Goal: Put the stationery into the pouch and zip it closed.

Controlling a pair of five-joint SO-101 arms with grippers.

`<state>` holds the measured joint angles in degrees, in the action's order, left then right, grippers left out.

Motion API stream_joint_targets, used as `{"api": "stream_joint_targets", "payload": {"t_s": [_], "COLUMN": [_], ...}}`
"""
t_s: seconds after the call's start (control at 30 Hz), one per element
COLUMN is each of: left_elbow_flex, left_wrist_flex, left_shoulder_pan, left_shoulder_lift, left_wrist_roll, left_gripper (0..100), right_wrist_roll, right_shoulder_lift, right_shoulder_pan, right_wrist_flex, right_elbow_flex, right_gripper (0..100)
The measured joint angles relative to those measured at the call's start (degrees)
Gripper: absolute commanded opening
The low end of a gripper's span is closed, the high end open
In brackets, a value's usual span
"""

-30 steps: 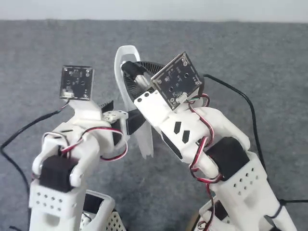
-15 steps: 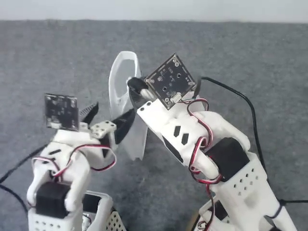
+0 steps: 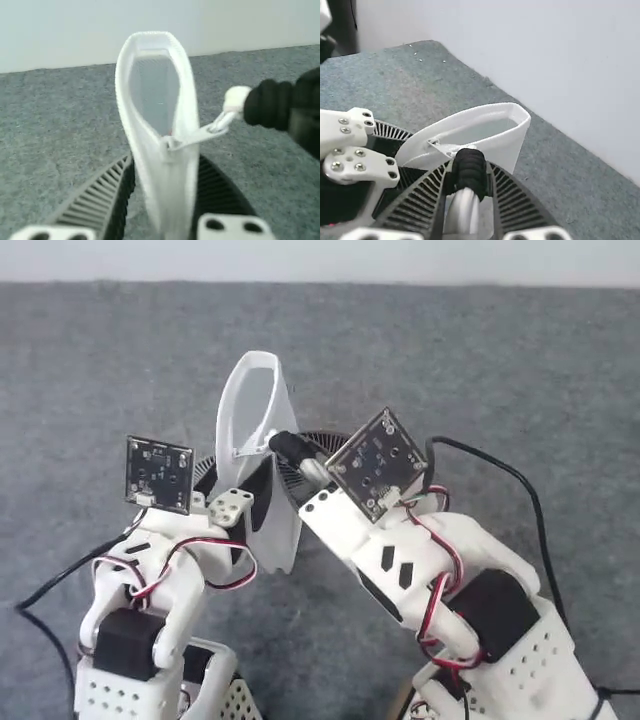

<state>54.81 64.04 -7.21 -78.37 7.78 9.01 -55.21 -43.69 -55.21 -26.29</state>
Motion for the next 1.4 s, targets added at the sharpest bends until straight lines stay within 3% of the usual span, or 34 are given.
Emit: {"api": "stream_joint_targets", "payload": {"t_s": [0.13, 0.73, 1.1, 1.23, 1.4], "left_elbow_flex": [0.00, 2.37, 3.34, 3.34, 3.34], "left_wrist_flex": [0.00, -1.32, -1.32, -1.32, -1.32], "left_shoulder_pan": [-0.09, -0.09, 0.26, 0.26, 0.26], "left_shoulder_lift": [0.18, -0.79, -0.97, -0.97, -0.97], "left_wrist_roll": [0.00, -0.09, -1.76, -2.02, -2.02], "left_gripper": [1, 1, 1, 1, 1], "right_wrist_roll": [0.00, 0.00, 0.00, 0.00, 0.00], "right_shoulder_lift": [0.00, 0.18, 9.58, 9.93, 5.10], "right_shoulder_pan": [0.00, 3.78, 11.43, 11.52, 8.26], "right_wrist_flex": [0.00, 22.86, 34.11, 31.30, 17.85], "right_elbow_flex": [-0.09, -7.21, -7.12, -7.12, -6.42], "right_gripper": [0.6, 0.6, 0.6, 2.9, 15.1]}}
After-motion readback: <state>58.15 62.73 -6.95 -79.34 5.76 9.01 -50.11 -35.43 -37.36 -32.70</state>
